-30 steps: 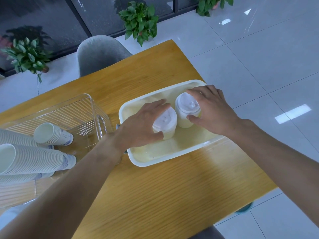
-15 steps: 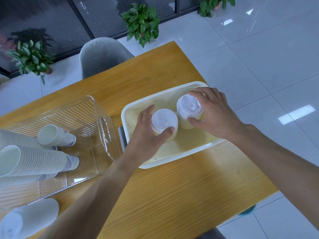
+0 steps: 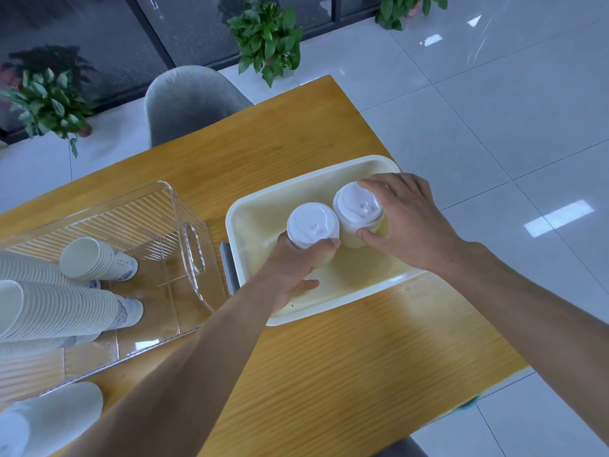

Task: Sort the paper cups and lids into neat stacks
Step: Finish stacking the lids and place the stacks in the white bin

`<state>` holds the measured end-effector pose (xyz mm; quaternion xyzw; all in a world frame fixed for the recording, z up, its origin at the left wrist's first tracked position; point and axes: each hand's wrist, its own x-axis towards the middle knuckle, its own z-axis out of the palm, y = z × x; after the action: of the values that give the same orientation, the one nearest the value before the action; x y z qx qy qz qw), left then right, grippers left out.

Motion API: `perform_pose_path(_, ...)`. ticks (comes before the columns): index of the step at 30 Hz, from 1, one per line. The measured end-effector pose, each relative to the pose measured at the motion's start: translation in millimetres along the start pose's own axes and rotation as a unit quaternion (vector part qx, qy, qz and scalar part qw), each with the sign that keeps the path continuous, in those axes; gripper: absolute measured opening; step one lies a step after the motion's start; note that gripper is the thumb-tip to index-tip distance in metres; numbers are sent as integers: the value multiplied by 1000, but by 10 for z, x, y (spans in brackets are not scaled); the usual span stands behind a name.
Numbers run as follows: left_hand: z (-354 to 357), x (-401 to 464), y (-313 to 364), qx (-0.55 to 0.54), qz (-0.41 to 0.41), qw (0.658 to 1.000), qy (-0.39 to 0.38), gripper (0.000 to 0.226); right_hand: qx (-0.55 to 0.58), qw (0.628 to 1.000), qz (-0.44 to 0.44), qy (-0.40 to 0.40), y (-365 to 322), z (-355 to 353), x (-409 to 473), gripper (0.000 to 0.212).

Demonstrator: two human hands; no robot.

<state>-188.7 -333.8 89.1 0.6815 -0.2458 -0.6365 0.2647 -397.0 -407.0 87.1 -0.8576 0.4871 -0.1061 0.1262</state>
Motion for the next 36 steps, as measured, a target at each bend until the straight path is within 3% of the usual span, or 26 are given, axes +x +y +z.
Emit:
perform_pose_path(2,-17,34,38,-9,2,1000,0,51,-6,1000,4,0,10,9,9,74)
perform_pose_path(6,-81,49,104,5,12,1000,9,68,-26,1000,7,5,15,24,43,80)
perform_pose_path(10,-88,27,157,69,67,995,32,38,-35,999,19,17,4,43,68,79)
perform_pose_path(14,-118,3,167,100,89,990,51,81,-27,999,26,38,-17,61,62,77)
perform_pose_path(17,-165,-41,167,143,95,981,91,100,-11,999,30,40,-41,46,35,79)
perform_pose_path(22,-271,-283,144,154,223,950,156,86,78,995,33,58,-230,-45,-14,81)
perform_pose_path(25,-437,-518,74,155,279,933,164,74,146,986,18,75,-544,-94,-47,77)
perform_pose_path(30,-924,-1043,-192,162,297,920,199,69,220,972,-41,68,-1335,-83,-105,68)
perform_pose_path(36,-1813,-1777,-839,145,310,893,292,62,265,955,-129,-17,-2581,278,-252,62)
